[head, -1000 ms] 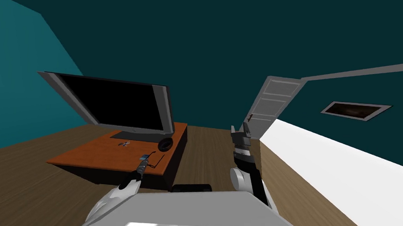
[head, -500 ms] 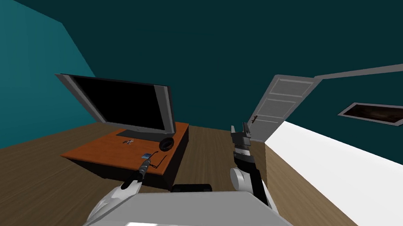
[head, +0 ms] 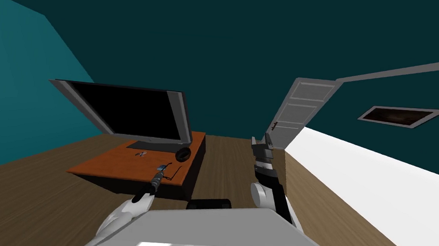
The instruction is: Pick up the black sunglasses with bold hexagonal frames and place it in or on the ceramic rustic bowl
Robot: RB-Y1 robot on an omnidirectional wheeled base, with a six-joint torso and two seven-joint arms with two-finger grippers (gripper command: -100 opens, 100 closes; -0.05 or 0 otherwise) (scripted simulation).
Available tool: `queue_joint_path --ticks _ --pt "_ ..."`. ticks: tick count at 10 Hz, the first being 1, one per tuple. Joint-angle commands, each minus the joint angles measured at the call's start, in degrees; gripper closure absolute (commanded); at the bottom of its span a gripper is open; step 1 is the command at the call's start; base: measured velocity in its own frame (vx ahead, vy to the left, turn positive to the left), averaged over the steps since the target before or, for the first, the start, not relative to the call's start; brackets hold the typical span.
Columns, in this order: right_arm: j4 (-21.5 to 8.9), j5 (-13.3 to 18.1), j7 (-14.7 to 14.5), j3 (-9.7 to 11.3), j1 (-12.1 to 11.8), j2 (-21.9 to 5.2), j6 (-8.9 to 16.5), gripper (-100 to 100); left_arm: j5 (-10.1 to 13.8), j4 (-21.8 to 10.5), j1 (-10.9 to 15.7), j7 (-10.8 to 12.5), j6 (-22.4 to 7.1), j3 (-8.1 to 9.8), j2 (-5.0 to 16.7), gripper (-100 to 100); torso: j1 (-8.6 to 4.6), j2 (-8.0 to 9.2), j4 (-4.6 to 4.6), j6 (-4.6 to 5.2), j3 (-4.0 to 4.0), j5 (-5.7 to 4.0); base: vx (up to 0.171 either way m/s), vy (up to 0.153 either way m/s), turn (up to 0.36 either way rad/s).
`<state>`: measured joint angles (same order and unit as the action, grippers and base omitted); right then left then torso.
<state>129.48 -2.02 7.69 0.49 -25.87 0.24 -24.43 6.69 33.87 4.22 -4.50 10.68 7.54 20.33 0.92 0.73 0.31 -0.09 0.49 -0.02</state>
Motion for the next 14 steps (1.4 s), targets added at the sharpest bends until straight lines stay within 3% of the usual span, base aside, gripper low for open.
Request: queue_joint_path --ticks 1,2,4,5,7,8,9,10,14 --pt "0.0 0.0 0.0 0.0 0.0 0.0 0.0 0 1.5 0.9 1.0 1.6 -0.8 -0.56 0.8 100 0.00 0.00 0.00 0.00 0.00 0.00 -0.186 0.201 -0.138" --pt "0.0 0.0 0.0 0.0 0.0 0.0 0.0 0 1.5 0.9 1.0 1.6 -0.8 -0.56 0.8 100 0.10 -0.06 0.02 0.01 -0.01 0.01 -0.118 0.138 -0.053" --pt "0.0 0.0 0.0 0.0 0.0 0.0 0.0 0 4.0 2.2 3.6 4.4 -2.0 -1.74 1.2 100 -0.06 -0.13 0.01 0.07 -0.05 0.02 -0.210 0.178 -0.180" --pt "0.0 0.0 0.0 0.0 0.0 0.0 0.0 0 4.0 2.9 3.6 4.4 -2.0 -1.74 1.2 100 0.01 0.03 0.07 0.06 0.05 0.04 -0.122 0.151 -0.082" --pt "0.0 0.0 0.0 0.0 0.0 0.0 0.0 0 6.0 3.9 6.2 7.1 -3.3 -2.75 0.7 100 -0.14 -0.48 -0.05 0.05 -0.24 0.05 -0.105 0.134 -0.112" --pt "0.0 0.0 0.0 0.0 0.0 0.0 0.0 0 6.0 5.1 6.0 7.1 -3.3 -2.75 0.7 100 -0.16 -0.38 0.00 0.09 -0.17 0.04 -0.117 0.127 -0.088" --pt "0.0 0.0 0.0 0.0 0.0 0.0 0.0 0 6.0 3.9 6.2 7.1 -3.3 -2.75 0.7 100 -0.15 -0.43 -0.06 0.04 -0.22 0.07 -0.044 0.061 -0.015" --pt "0.0 0.0 0.0 0.0 0.0 0.0 0.0 0 7.3 5.5 8.2 9.0 -4.4 -3.47 -0.2 100 -0.32 -0.62 -0.13 -0.03 -0.35 0.06 -0.083 0.107 -0.084" --pt "0.0 0.0 0.0 0.0 0.0 0.0 0.0 0 8.1 6.6 9.6 10.3 -5.2 -3.91 -0.9 100 -0.28 -0.94 -0.14 0.16 -0.51 0.13 -0.055 0.079 -0.051"
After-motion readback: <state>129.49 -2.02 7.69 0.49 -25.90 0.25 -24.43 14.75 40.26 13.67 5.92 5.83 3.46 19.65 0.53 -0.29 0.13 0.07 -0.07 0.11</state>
